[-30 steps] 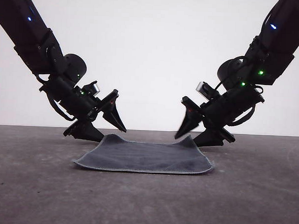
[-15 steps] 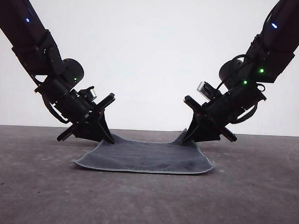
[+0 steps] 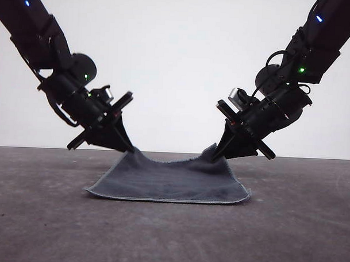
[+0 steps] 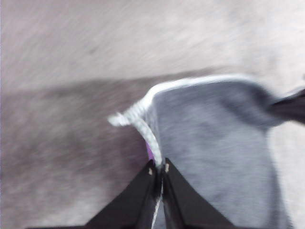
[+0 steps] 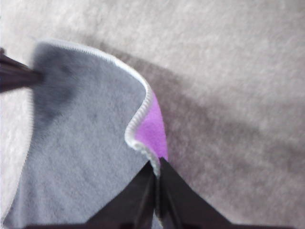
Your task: Fold clothes
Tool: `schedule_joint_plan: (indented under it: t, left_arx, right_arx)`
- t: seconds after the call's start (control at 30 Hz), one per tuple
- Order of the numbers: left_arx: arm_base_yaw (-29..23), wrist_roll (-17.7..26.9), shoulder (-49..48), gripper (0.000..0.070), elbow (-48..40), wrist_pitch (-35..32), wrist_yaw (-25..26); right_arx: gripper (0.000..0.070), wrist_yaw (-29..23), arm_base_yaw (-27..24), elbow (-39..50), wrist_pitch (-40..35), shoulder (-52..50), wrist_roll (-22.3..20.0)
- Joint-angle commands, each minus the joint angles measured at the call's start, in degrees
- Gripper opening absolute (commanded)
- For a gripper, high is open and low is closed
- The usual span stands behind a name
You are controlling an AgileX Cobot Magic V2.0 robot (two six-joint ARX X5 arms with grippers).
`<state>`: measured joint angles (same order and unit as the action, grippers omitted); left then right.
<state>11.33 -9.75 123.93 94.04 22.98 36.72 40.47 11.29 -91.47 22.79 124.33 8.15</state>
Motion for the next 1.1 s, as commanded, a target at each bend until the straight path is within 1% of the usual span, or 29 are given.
schedule_joint_plan:
  t: [0.0,0.37,0.53,0.8,1.07]
  left_arx:
    - [0.2,0.9,0.9,0.0012,1.4,1.2,0.9]
    - [0.7,5.6,0.8,0.0012,2.1,9.5,1.4]
    - [0.7,8.7,0.0,0.0012,2.1,13.5,1.4]
    - [0.7,10.9,-2.8,0.0012,2.1,17.3,1.5]
    - [0.7,12.6,-5.0,0.0012,2.1,21.5,1.4]
  right_arx:
    - [0.0000,0.7,0.2,-1.7,1.4,1.5,-1.1]
    - [0.0000,5.2,0.2,-2.3,10.8,1.1,-5.6]
    - [0.0000,5.2,0.3,-2.4,13.8,1.1,-6.8]
    - [0.0000,8.1,0.2,-2.7,18.7,1.0,-8.6]
    - [0.0000,8.1,0.3,-6.4,28.6,1.0,-13.5]
